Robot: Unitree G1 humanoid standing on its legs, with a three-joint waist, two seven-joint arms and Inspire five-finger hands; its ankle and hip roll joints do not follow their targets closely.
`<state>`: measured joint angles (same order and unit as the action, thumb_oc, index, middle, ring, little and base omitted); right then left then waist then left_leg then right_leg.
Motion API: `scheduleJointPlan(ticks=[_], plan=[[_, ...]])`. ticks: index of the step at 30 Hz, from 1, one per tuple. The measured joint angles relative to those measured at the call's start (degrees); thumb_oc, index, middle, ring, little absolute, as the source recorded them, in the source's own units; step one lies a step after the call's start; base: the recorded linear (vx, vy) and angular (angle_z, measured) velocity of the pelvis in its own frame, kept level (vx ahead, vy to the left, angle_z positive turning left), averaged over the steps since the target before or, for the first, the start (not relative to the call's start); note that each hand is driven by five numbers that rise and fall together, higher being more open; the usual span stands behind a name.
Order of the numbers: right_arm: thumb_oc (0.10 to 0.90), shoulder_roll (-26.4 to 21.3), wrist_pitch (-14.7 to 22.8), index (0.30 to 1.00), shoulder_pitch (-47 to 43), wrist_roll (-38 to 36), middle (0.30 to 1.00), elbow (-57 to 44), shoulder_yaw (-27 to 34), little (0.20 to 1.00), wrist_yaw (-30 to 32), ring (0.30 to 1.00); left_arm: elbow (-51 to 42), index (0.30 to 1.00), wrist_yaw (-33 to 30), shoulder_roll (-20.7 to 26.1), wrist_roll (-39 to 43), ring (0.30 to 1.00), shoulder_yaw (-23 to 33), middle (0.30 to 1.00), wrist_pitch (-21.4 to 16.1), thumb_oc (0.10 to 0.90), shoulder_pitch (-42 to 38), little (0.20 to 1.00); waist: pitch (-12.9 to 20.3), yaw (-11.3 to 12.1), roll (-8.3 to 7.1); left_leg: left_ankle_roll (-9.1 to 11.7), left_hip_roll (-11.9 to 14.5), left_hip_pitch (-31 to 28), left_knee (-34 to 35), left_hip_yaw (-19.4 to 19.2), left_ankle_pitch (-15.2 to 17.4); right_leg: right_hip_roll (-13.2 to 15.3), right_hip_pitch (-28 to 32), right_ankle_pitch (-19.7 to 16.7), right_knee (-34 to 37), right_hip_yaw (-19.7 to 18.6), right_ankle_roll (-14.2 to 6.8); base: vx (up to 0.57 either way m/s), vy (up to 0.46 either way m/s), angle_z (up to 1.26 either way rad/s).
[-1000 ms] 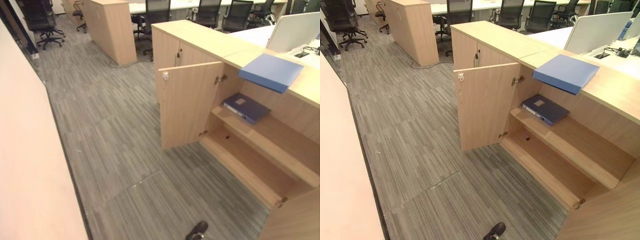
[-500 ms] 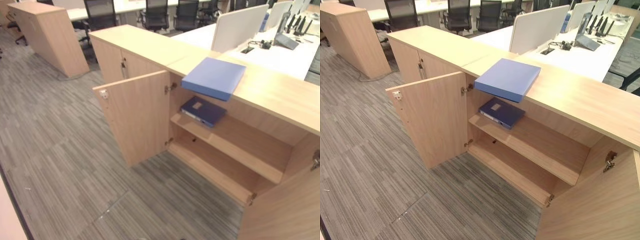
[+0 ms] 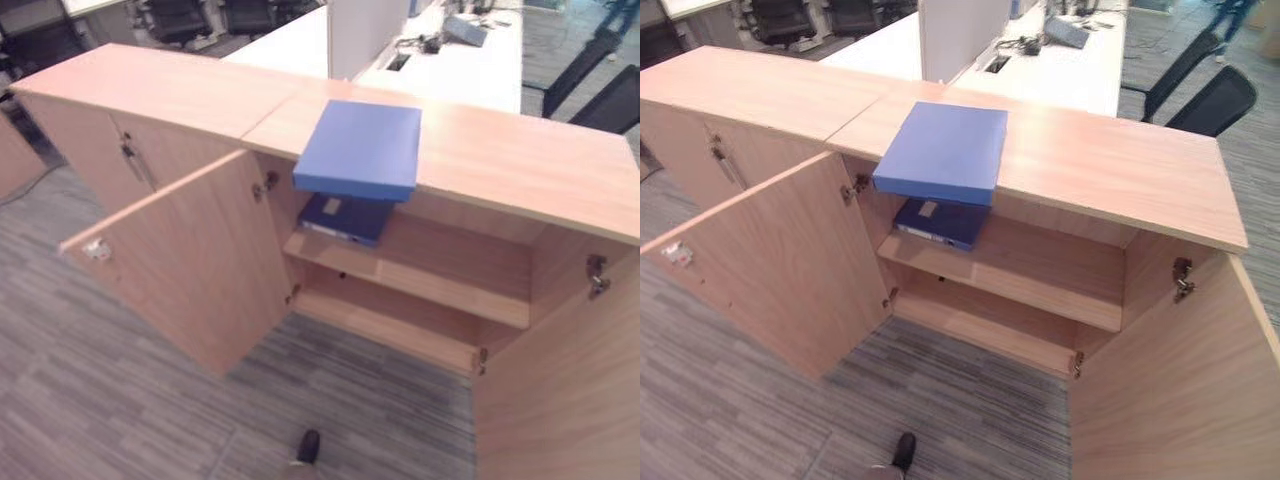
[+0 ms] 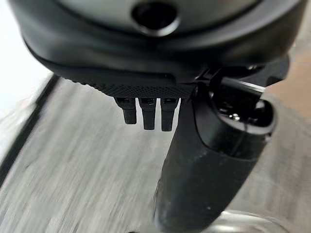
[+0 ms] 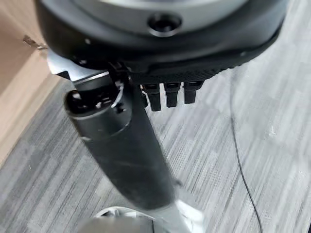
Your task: Put the empty folder in the office cabinet
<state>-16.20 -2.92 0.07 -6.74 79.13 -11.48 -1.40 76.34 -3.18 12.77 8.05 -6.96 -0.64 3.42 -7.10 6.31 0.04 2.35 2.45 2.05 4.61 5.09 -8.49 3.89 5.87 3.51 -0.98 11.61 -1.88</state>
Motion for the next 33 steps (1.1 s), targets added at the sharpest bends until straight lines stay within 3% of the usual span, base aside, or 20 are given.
scheduleJointPlan(ticks=[2, 6, 10, 15, 20, 22, 24, 25, 28, 29, 30, 33], plan=[[0.800, 0.69, 0.07, 0.900, 0.30, 0.08, 0.900, -0.22, -0.18, 0.900, 0.13, 0.900, -0.52, 0.900, -0.24, 0.75, -0.18, 0.900, -0.11, 0.900, -0.04, 0.800, -1.43, 0.900, 0.45, -1.68, -0.29, -1.68, -2.29, -0.53, 0.00, -1.11, 0.73, 2.79, 0.32, 0.70, -1.23, -0.22, -1.62, 0.09, 0.178, -0.25], [0.800, 1.01, -0.50, 0.900, -0.29, 2.34, 0.900, -0.37, -0.18, 0.900, 0.14, 0.900, -3.65, 0.900, -1.09, 3.09, 0.19, 0.900, 0.20, 0.900, -2.07, 0.800, -5.09, 0.900, 1.35, -1.61, -0.92, -4.46, -5.51, -1.40, 0.03, -4.67, 2.34, 6.44, -0.87, 0.25, -1.24, -1.89, -3.94, 0.14, 0.217, -0.35], [0.800, 1.00, -0.64, 0.900, -0.32, 2.78, 0.900, -0.50, -0.16, 0.900, 0.17, 0.900, -4.95, 0.900, -0.74, 2.69, 3.22, 0.900, 1.98, 0.900, -2.28, 0.800, -4.86, 0.900, 2.12, -1.84, -1.42, -5.55, -6.77, -2.45, 0.03, -7.38, 3.40, 7.90, -0.43, -1.08, 0.09, -2.96, -5.30, 0.09, 0.116, -0.34], [0.800, 1.41, -0.75, 0.900, -0.45, 4.39, 0.900, -0.56, -0.27, 0.900, 0.08, 0.900, -9.12, 0.900, 1.71, 1.61, 10.13, 0.900, 2.10, 0.900, -2.12, 0.800, -1.78, 0.900, 2.63, -1.38, -2.11, -5.25, -6.73, -2.42, 0.27, -9.31, 3.99, 8.25, -0.72, -2.30, 1.75, -2.84, -6.05, 0.07, 0.095, -0.19], [0.800, 0.84, -1.09, 0.900, -0.08, 4.47, 0.900, -0.48, 0.70, 0.900, 0.12, 0.900, -33.48, 0.900, 1.49, 1.69, 21.15, 0.900, 0.48, 0.900, -1.64, 0.800, 5.16, 0.900, 2.45, -0.27, -1.60, -5.75, -7.15, -2.25, 0.31, -8.15, 4.22, 8.87, -1.93, -1.70, -2.00, -1.76, -5.84, 0.06, 0.138, 0.09], [0.800, -0.35, -1.13, 0.900, -0.66, 4.51, 0.900, -0.65, 1.46, 0.900, 0.11, 0.900, -45.54, 0.900, 1.38, 2.34, 23.87, 0.900, -1.10, 0.900, -1.49, 0.800, 6.39, 0.900, 1.33, -0.14, 0.05, -6.30, -6.91, -3.18, 0.33, -8.25, 3.98, 9.60, -3.78, -1.23, -8.12, 1.80, -5.68, 0.02, 0.053, 0.04], [0.800, -1.42, -1.18, 0.900, -1.20, 4.52, 0.900, -2.04, 1.58, 0.900, 0.06, 0.900, -56.36, 0.900, 1.38, 3.88, 25.40, 0.900, -1.18, 0.900, -1.65, 0.800, 8.06, 0.900, 1.00, -0.08, 0.73, -6.91, -6.85, -3.44, 0.32, -8.96, 4.05, 10.69, -6.50, -0.18, -12.77, 4.25, -5.17, -0.01, -0.067, -0.19], [0.800, -1.51, -1.18, 0.900, -1.24, 4.54, 0.900, -2.77, 1.54, 0.900, 0.08, 0.900, -61.70, 0.900, 1.51, 5.79, 25.20, 0.900, -0.21, 0.900, -3.53, 0.800, 7.38, 0.900, 0.96, -0.17, 0.59, -7.05, -7.40, -3.19, 0.24, -9.19, 4.12, 10.73, -8.63, 0.44, -13.44, 4.26, -5.43, -0.01, -0.135, -0.33], [0.800, -0.57, -1.08, 0.900, -2.91, 4.48, 0.900, -3.39, 1.52, 0.900, 0.01, 0.900, -68.49, 0.900, -0.09, 8.96, 22.35, 0.900, 5.00, 0.900, -3.44, 0.800, 6.64, 0.900, 0.54, -1.36, 0.44, -6.68, -5.83, -1.74, 0.32, -8.95, 3.74, 4.55, -12.48, 1.32, -9.69, -0.63, -5.29, 0.03, -0.084, -0.11], [0.800, -0.21, -1.14, 0.900, -2.08, 4.48, 0.900, -4.26, 1.57, 0.900, 0.13, 0.900, -69.28, 0.900, -0.73, 9.24, 20.65, 0.900, 6.33, 0.900, -3.49, 0.800, 6.00, 0.900, 0.49, -2.33, 0.51, -6.24, -5.72, -1.76, 0.31, -8.22, 3.43, 3.52, -12.08, -0.14, -8.02, -1.43, -4.69, 0.11, -0.129, 0.38], [0.800, 0.33, -1.62, 0.900, -0.74, 4.45, 0.900, -4.22, 1.63, 0.900, 0.14, 0.900, -70.05, 0.900, -3.18, 8.63, 17.41, 0.900, 9.22, 0.900, -3.96, 0.800, 4.95, 0.900, 0.48, -2.23, 0.42, -6.00, -5.78, -2.84, 0.31, -7.80, 3.41, 3.30, -9.73, -4.13, -4.73, -1.11, -3.65, 0.17, -0.172, 0.32], [0.800, 1.27, -1.15, 0.900, 0.13, 4.49, 0.900, -4.55, 1.45, 0.900, 0.25, 0.900, -74.88, 0.900, -8.42, 8.29, 7.35, 0.900, 13.98, 0.900, -3.59, 0.800, 6.38, 0.900, 0.48, -1.24, 0.09, -4.29, -4.69, -3.09, 0.23, -7.86, 3.43, 1.65, -7.04, -6.82, 0.89, -0.38, -2.41, 0.09, -0.094, 0.01]])
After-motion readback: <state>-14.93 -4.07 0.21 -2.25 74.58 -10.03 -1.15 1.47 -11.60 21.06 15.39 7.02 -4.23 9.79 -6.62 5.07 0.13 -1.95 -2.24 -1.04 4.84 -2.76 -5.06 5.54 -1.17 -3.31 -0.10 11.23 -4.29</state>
